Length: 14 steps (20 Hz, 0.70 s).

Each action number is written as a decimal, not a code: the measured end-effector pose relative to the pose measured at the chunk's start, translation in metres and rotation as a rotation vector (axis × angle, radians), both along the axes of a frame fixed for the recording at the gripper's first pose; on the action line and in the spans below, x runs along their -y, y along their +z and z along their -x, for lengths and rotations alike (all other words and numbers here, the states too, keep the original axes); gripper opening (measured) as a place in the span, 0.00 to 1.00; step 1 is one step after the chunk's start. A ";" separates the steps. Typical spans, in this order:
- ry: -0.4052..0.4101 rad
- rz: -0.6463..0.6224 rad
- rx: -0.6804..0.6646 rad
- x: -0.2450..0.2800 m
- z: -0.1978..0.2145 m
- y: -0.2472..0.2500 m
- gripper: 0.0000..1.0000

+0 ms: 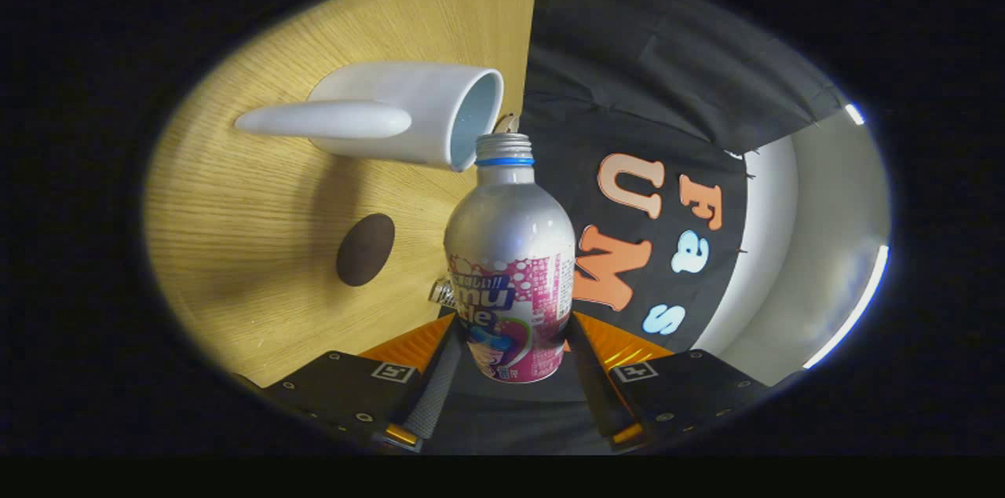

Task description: Take the bottle from table, then pour the juice into the cup, finally place the bottle on the coaster

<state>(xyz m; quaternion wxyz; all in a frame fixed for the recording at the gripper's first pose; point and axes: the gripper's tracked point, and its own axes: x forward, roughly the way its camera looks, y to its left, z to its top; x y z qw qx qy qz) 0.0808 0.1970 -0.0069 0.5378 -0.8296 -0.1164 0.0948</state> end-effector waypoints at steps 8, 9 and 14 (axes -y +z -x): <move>-0.063 -0.438 -0.216 0.014 0.005 -0.014 0.76; -0.068 -0.503 -0.252 0.011 0.003 -0.014 0.76; -0.082 -0.825 -0.440 -0.002 0.002 -0.018 0.77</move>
